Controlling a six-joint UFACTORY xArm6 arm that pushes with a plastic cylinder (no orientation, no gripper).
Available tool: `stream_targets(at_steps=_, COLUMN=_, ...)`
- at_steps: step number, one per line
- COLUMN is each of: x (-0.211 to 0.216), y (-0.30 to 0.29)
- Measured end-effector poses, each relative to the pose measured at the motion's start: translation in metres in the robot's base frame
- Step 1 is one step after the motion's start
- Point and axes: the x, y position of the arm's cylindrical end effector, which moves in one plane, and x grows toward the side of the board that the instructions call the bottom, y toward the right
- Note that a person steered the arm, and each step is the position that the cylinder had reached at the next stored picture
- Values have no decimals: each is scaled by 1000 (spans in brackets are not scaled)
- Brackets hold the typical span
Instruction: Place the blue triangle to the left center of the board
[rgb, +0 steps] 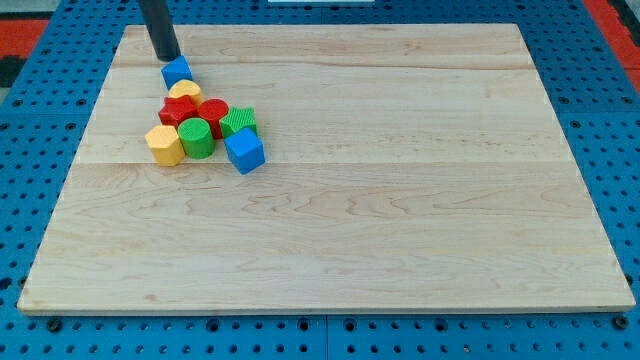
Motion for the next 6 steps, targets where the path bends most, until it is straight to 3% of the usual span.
stream_targets(at_steps=1, x=4, y=29)
stream_targets(at_steps=2, x=45, y=29)
stream_targets(at_steps=4, x=106, y=-20)
stream_targets(at_steps=6, x=107, y=-51)
